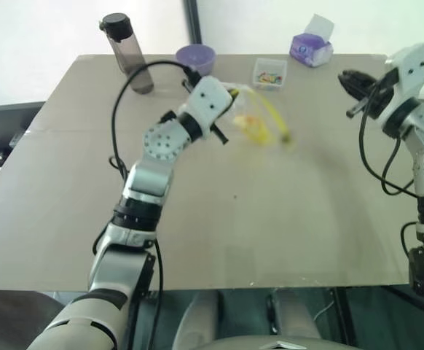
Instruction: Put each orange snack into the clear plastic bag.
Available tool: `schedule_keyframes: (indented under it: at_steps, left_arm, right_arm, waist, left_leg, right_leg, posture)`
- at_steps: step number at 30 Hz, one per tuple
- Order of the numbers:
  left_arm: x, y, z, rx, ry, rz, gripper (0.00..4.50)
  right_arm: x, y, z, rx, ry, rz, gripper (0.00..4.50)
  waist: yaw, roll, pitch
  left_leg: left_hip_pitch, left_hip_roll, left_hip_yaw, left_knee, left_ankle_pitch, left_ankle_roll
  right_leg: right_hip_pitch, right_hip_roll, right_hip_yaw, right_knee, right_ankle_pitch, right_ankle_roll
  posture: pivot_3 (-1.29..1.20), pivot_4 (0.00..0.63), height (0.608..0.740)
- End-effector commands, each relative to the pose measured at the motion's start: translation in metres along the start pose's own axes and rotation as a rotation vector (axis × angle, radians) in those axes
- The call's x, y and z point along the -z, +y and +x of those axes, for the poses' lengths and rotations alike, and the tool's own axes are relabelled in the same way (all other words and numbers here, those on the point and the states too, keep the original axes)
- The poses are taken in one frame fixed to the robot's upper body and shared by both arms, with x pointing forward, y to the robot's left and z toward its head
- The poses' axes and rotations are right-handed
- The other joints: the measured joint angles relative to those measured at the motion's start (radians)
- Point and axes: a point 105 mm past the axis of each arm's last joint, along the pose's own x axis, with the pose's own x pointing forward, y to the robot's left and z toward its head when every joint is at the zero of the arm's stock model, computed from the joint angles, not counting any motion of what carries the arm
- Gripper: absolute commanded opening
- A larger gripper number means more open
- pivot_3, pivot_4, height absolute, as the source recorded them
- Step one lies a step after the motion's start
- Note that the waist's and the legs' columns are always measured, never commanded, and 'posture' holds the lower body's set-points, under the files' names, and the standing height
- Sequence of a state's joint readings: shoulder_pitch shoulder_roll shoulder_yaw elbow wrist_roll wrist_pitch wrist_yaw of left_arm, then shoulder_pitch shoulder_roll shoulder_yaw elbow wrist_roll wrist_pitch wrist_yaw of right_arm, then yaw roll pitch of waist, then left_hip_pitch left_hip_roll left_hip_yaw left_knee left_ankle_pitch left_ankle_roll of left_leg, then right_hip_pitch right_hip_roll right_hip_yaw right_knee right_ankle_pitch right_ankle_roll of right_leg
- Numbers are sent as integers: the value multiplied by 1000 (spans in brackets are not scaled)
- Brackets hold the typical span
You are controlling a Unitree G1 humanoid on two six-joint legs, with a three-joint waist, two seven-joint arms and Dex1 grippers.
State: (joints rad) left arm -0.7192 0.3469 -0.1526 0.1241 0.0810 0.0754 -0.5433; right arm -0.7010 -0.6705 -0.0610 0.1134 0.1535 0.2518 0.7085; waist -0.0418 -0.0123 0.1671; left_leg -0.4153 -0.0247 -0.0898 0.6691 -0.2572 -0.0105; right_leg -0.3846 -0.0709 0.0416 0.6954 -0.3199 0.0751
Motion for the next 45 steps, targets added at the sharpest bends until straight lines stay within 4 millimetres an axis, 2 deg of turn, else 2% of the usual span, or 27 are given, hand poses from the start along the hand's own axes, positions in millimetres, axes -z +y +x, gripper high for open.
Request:
schedule_keyframes:
  at_steps: [1, 3, 4, 5, 6, 7, 8, 11, 15, 19, 22, 24, 25, 32, 36, 41, 45]
  left_arm:
    - [-5, -27, -6, 58, -30, -6, 0]
    - [-1, -35, -10, 63, -14, -18, 0]
    - [-1, -37, -12, 63, -10, -18, 0]
    - [-1, -39, -13, 63, -10, -17, 0]
    - [-1, -40, -14, 63, -9, -17, 0]
    - [-2, -40, -15, 62, -9, -16, 0]
    - [-2, -39, -15, 60, -7, -14, 0]
    - [-7, -37, -16, 59, -13, 5, 0]
    - [-27, -36, -17, 89, -54, 80, 0]
    - [-39, -34, -21, 118, -59, 186, 0]
    - [-45, -36, -24, 133, -57, 218, 0]
    - [-45, -36, -25, 136, -51, 228, 0]
    - [-44, -36, -26, 136, -45, 232, 0]
    - [-39, -23, -29, 76, -7, 192, 0]
    - [-42, -20, -30, 66, -39, 198, 0]
    - [-37, -23, -31, 87, -28, 262, 0]
    - [-42, -20, -32, 64, -45, 254, 0]
  right_arm:
    - [6, 27, -12, -163, 55, -71, 981]
    - [3, 36, -18, -219, 55, -51, 1790]
    - [-6, 40, -17, -235, 29, -29, 2146]
    - [-14, 44, -15, -244, 6, -14, 2790]
    - [-19, 46, -14, -250, -6, -4, 3243]
    - [-22, 48, -14, -254, -12, 2, 3589]
    - [-31, 60, -12, -307, -39, 3, 3994]
    - [-53, 85, -5, -391, -105, -36, 3994]
    - [-74, 111, 10, -406, -190, -233, 3994]
    - [-88, 119, 19, -364, -284, -252, 3994]
    - [-97, 118, 23, -312, -337, -261, 3112]
    - [-97, 116, 26, -288, -338, -309, 2261]
    - [-95, 114, 27, -274, -329, -334, 2065]
    - [-83, 115, 27, -295, -306, -360, 2065]
    - [-74, 119, 20, -345, -275, -421, 2065]
    - [-71, 126, 17, -389, -260, -453, 2065]
    - [-68, 124, 18, -356, -246, -500, 2065]
  waist:
    - [0, 0, 0]
    - [1, 0, 0]
    - [-1, 0, 0]
    - [-2, 0, 0]
    - [-3, 0, 0]
    - [-2, 0, 0]
    - [0, 0, 0]
    - [1, 0, 0]
    - [0, 0, 0]
    - [4, 0, 0]
    - [3, 0, 0]
    - [3, 0, 0]
    - [2, 0, 0]
    - [0, 0, 0]
    - [1, 0, 0]
    - [-1, 0, 0]
    - [0, 0, 0]
  left_leg:
    - [0, 0, 0, 0, 0, 0]
    - [0, 0, 0, 0, 0, 0]
    - [0, 0, 0, 0, 0, 0]
    - [0, 0, 1, 1, 0, 0]
    - [0, 1, 1, 1, 0, 0]
    - [1, 1, 1, 1, 0, 0]
    - [1, 1, 1, 1, 0, 0]
    - [2, 1, 0, 2, 0, 0]
    - [1, 1, 0, 2, 0, 0]
    - [1, 0, -1, 1, 0, 0]
    - [1, 0, -1, 2, 0, 0]
    - [1, 0, -1, 2, 0, 0]
    - [1, 0, -1, 2, 0, 0]
    - [1, 0, -1, 1, 0, 0]
    - [1, 0, -1, 1, 0, 0]
    - [1, 0, -1, 1, 0, 0]
    - [1, 1, -1, 1, 0, 0]
  right_leg:
    - [0, 0, 0, 0, 0, 0]
    - [0, 0, 1, 0, 0, 0]
    - [0, 0, 1, 0, 0, 0]
    - [0, 0, 1, 1, 0, 0]
    - [0, 1, 1, 1, 0, 0]
    - [0, 1, 1, 2, 0, 0]
    - [0, 1, 1, 2, 0, 0]
    - [1, 1, 0, 2, 0, 0]
    - [1, 1, 0, 1, 0, 0]
    - [1, 0, -1, 1, 0, 0]
    - [1, 0, 0, 1, 0, 0]
    - [1, 0, -1, 1, 0, 0]
    - [1, 0, -1, 1, 0, 0]
    - [1, 1, 0, 1, 0, 0]
    - [1, 1, 0, 1, 0, 0]
    - [1, 1, 0, 1, 0, 0]
    - [1, 1, 0, 1, 0, 0]
  posture:
    - [0, 150, 740]
    - [0, 150, 740]
    - [0, 150, 740]
    - [0, 150, 740]
    - [0, 150, 740]
    - [0, 150, 740]
    - [0, 150, 740]
    - [0, 150, 740]
    - [0, 150, 740]
    - [0, 150, 740]
    - [0, 150, 740]
    - [0, 150, 740]
    - [0, 150, 740]
    - [0, 150, 740]
    - [0, 150, 740]
    - [0, 150, 740]
    - [0, 150, 740]
